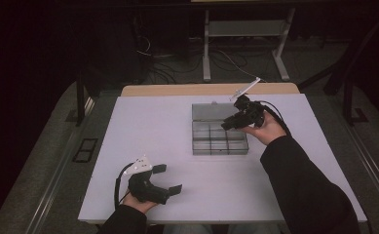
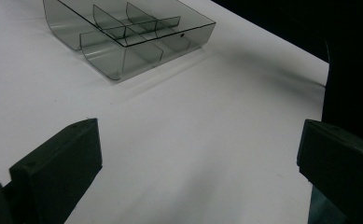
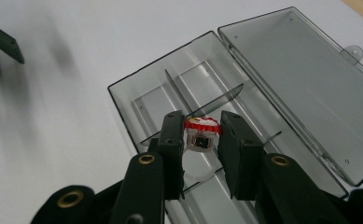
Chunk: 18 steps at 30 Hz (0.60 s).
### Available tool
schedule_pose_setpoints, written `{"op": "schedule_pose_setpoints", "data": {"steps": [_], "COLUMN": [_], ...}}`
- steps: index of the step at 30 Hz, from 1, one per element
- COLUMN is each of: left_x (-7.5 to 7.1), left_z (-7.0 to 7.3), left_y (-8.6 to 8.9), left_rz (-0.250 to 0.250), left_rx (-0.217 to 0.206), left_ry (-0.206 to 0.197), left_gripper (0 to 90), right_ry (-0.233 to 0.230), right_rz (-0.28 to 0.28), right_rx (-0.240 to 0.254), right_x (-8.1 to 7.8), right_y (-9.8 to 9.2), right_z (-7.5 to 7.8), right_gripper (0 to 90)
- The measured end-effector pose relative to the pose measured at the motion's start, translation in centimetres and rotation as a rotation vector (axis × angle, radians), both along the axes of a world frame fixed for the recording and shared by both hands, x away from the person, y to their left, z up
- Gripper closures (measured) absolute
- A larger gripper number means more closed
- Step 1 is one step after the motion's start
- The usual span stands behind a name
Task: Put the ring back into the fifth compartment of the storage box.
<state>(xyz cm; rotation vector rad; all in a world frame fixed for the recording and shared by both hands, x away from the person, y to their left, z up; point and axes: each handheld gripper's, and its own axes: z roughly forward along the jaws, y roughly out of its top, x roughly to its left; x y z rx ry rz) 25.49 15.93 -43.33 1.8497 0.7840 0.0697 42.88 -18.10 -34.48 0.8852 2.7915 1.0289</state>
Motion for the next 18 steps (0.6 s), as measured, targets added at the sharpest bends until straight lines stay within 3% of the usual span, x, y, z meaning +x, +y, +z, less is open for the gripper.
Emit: {"op": "schedule_pose_setpoints", "data": {"steps": [18], "left_x": [0.0], "left_z": [0.0], "left_y": [-0.2], "left_rz": [0.002], "left_rx": [-0.010], "left_ry": [0.002], "left_gripper": [0.0], "right_ry": [0.028], "right_rz": [-0.054], "right_rx": [0.027], "right_x": [2.2], "right_y": [0.2], "right_z": [-2.7], "right_gripper": [69.7]}}
